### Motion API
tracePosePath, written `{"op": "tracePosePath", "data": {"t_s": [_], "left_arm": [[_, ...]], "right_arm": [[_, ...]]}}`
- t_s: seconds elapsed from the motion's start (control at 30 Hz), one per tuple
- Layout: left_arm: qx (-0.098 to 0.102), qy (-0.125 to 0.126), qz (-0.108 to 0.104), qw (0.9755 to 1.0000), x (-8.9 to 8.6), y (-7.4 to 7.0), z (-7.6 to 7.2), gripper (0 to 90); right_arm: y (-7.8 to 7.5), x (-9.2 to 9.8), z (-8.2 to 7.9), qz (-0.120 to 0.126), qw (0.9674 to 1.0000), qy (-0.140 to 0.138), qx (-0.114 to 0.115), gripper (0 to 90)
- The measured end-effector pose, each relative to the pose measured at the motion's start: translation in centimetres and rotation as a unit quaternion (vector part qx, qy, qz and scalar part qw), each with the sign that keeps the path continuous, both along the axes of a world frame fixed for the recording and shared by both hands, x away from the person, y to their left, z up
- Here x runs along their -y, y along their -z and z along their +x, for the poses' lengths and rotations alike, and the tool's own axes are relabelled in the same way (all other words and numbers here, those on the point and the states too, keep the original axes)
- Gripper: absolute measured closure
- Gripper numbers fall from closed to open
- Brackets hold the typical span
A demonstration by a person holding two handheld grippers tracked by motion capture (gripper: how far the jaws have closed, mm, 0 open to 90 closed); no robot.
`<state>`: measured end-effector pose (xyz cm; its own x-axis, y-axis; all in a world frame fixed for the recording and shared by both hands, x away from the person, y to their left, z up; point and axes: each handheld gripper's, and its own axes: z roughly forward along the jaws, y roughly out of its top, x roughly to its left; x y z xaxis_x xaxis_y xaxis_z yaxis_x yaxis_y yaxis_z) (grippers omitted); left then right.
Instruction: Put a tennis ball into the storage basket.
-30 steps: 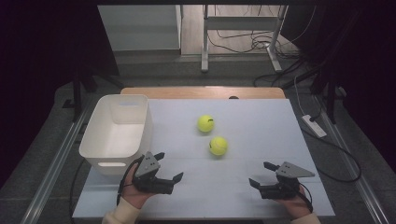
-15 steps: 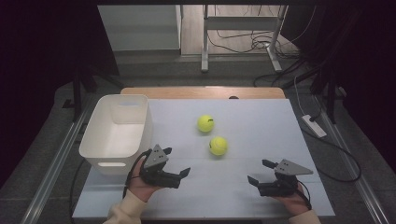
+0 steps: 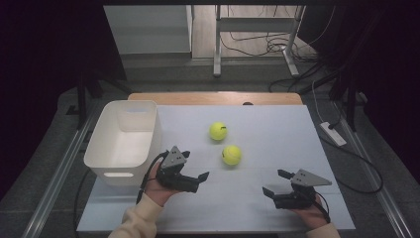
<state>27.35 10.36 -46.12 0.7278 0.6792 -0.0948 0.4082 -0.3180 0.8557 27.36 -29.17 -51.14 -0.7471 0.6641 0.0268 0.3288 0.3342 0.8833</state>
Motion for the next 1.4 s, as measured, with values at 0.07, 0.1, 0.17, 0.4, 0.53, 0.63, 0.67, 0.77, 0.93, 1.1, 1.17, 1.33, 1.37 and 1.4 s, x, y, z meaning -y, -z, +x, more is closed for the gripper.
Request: {"op": "tracePosePath", "data": {"t_s": [0.07,0.1,0.17,0.4,0.53,0.63,0.67,0.77,0.93,1.1,1.17,1.33,1.37,1.4], "left_arm": [[-0.001,0.000,-0.002,1.0000,0.1,0.0,0.2,6.2],[-0.002,0.000,-0.002,1.0000,0.1,0.0,0.3,6.2],[-0.002,-0.001,-0.002,1.0000,0.1,-0.1,0.4,6.2],[-0.002,-0.004,0.001,1.0000,0.4,-0.3,1.0,6.3],[-0.004,-0.006,0.000,1.0000,0.5,-0.2,1.5,6.7],[-0.007,-0.008,0.002,0.9999,0.6,-0.3,1.8,6.7],[-0.007,-0.008,0.002,0.9999,0.6,-0.3,1.8,6.7],[-0.009,-0.008,0.007,0.9999,1.0,-0.4,2.3,6.7],[-0.010,-0.009,0.010,0.9999,1.2,-0.6,2.7,6.7],[-0.013,-0.012,0.011,0.9998,1.4,-0.7,3.3,6.7],[-0.014,-0.012,0.012,0.9997,1.5,-0.8,3.5,6.7],[-0.017,-0.016,0.015,0.9996,1.6,-0.9,4.1,6.7],[-0.018,-0.017,0.015,0.9996,1.6,-0.9,4.2,6.7],[-0.018,-0.017,0.015,0.9996,1.7,-0.9,4.4,6.6]], "right_arm": [[0.0,0.0,0.0,-0.001,1.0000,0.000,0.000,11.7],[0.0,0.0,0.0,-0.001,1.0000,0.000,-0.001,11.6],[0.0,0.0,0.0,-0.001,1.0000,0.001,-0.001,11.7],[0.0,0.0,0.0,-0.002,1.0000,-0.001,0.001,11.7],[0.1,0.0,0.1,-0.005,1.0000,0.000,0.001,11.8],[0.1,0.0,0.1,-0.005,1.0000,-0.001,0.001,11.8],[0.1,0.0,0.1,-0.005,1.0000,-0.001,0.001,11.8],[0.1,0.0,0.1,-0.005,1.0000,0.000,0.000,11.8],[0.1,0.0,0.1,-0.004,1.0000,-0.002,0.001,11.8],[0.1,0.0,0.1,-0.004,1.0000,-0.001,0.002,11.8],[0.1,0.0,0.1,-0.004,1.0000,-0.001,0.003,11.8],[0.1,0.0,0.1,-0.004,1.0000,-0.001,0.003,11.8],[0.1,0.0,0.1,-0.004,1.0000,-0.001,0.002,11.8],[0.1,0.0,0.1,-0.004,1.0000,-0.001,0.003,11.8]]}}
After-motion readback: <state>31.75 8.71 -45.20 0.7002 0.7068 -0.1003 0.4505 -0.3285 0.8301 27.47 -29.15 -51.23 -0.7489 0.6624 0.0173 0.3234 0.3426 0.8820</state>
